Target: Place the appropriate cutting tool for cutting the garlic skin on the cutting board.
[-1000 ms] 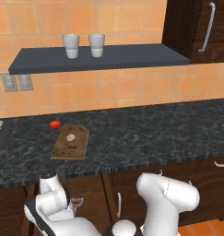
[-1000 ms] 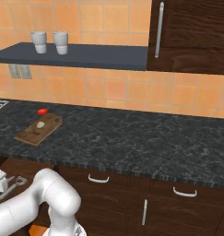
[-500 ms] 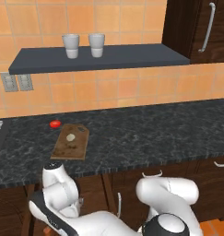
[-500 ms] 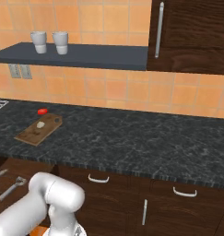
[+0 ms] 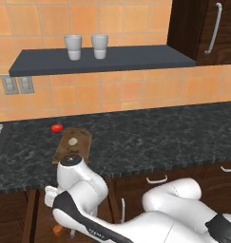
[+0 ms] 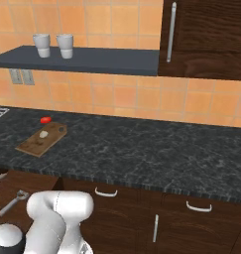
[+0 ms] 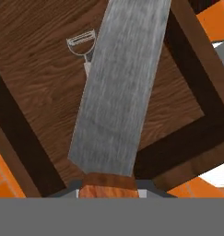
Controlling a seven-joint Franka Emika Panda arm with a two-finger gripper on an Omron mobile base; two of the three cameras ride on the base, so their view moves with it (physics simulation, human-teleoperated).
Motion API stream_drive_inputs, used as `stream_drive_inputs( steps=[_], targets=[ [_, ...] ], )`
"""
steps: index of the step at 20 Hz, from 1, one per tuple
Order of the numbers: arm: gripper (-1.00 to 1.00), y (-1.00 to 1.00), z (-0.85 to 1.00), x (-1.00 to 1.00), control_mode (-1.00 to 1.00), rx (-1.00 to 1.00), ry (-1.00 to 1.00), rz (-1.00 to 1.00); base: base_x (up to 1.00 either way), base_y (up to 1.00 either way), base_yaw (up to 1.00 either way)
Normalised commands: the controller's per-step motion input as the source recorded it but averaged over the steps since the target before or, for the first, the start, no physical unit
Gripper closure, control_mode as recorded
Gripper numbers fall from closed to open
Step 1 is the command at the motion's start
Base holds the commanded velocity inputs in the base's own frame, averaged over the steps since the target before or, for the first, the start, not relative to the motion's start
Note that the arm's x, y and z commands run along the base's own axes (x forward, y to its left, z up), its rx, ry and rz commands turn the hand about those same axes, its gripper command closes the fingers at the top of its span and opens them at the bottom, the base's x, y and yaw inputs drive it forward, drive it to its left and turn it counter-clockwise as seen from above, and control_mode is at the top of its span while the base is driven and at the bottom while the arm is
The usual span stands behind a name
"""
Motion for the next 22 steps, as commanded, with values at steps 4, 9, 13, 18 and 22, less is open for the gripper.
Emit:
stream_drive_inputs(
  steps=[4,9,13,18,22],
  targets=[
    [1.0,-0.66,0.89,0.18,-1.0,0.01,-0.06,-0.25,0.0,0.0,0.0],
    [1.0,-0.58,0.79,0.41,-1.0,0.02,-0.07,-0.23,0.0,0.0,0.0],
    [1.0,-0.38,0.43,0.82,-1.0,0.01,0.0,-0.26,0.0,0.0,0.0],
    [1.0,-0.1,0.05,0.98,-1.0,0.01,0.0,-0.22,0.0,0.0,0.0],
    [1.0,0.0,0.0,0.87,-1.0,0.0,0.0,-0.13,0.0,0.0,0.0]
  ],
)
